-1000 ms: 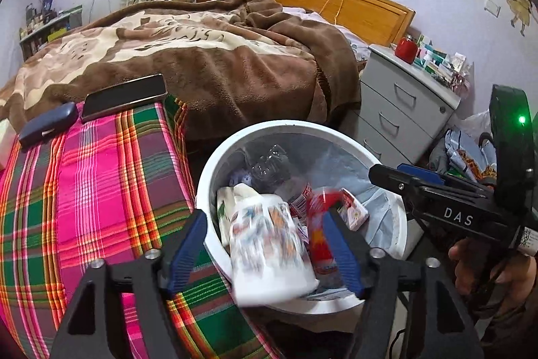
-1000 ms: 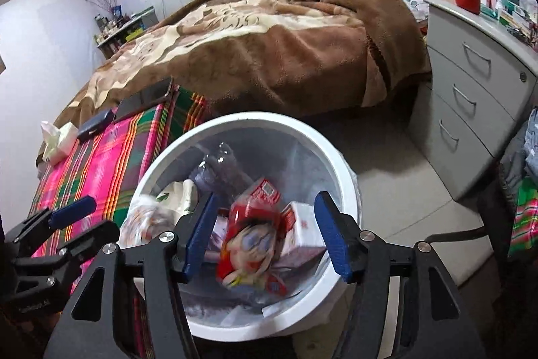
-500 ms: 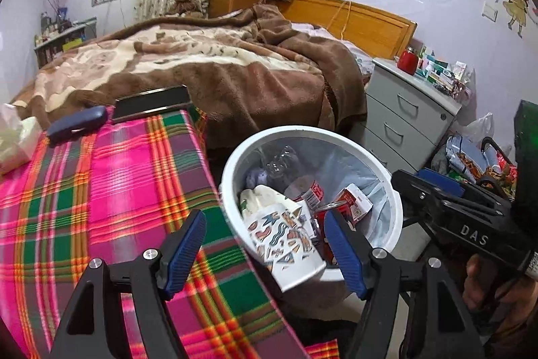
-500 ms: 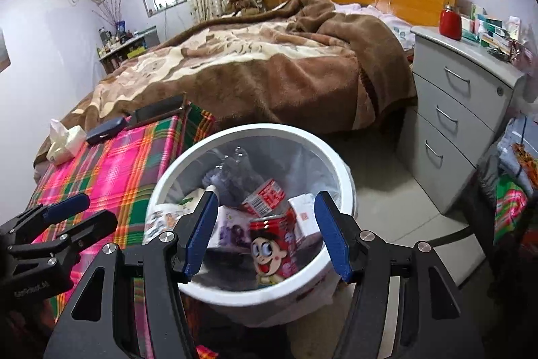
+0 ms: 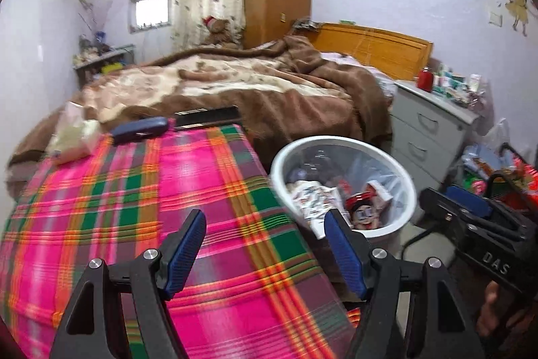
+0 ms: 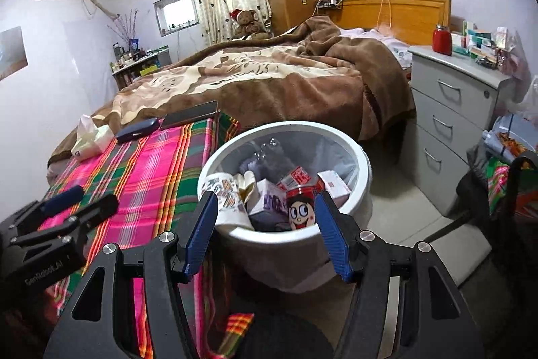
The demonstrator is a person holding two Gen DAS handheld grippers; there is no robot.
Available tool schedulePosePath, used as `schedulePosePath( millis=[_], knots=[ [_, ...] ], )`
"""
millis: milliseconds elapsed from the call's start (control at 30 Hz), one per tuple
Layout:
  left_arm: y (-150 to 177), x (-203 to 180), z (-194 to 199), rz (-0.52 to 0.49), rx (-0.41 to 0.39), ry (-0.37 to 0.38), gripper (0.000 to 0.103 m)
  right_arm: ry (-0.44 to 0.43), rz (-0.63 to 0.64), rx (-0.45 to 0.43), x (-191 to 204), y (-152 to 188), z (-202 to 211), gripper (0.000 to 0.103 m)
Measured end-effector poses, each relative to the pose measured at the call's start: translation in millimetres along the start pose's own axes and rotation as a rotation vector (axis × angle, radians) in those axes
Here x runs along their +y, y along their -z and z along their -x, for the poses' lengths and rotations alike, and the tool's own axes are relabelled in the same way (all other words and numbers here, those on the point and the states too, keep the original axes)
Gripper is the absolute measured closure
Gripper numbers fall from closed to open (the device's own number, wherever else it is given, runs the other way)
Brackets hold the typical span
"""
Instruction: Collect trash
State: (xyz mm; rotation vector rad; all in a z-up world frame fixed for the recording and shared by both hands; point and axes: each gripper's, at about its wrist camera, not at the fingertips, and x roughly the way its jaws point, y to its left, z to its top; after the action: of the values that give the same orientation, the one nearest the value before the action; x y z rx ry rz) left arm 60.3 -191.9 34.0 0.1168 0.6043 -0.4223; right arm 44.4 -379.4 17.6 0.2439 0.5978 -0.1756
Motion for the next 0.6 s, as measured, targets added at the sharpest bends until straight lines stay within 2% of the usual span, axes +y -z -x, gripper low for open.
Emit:
schedulePosePath(
  millis=[167, 267, 600],
  knots=[
    [11.5, 3.9, 12.7, 0.016, -0.013, 0.011, 0.031, -0.001, -0.012, -0.016, 4.5, 8.1, 2.7, 0.042],
    [15.4, 3.0, 16.6, 0.007, -0.025, -0.02, 0.031, 0.005, 0.007, -0.027, 9.5, 13.0, 5.2, 0.042],
    [23.6, 3.1, 19.2, 0.011, -0.011, -0.033, 0.031, -0.004, -0.008, -0.024, 12.7, 20.6, 10.5, 0.042]
  ],
)
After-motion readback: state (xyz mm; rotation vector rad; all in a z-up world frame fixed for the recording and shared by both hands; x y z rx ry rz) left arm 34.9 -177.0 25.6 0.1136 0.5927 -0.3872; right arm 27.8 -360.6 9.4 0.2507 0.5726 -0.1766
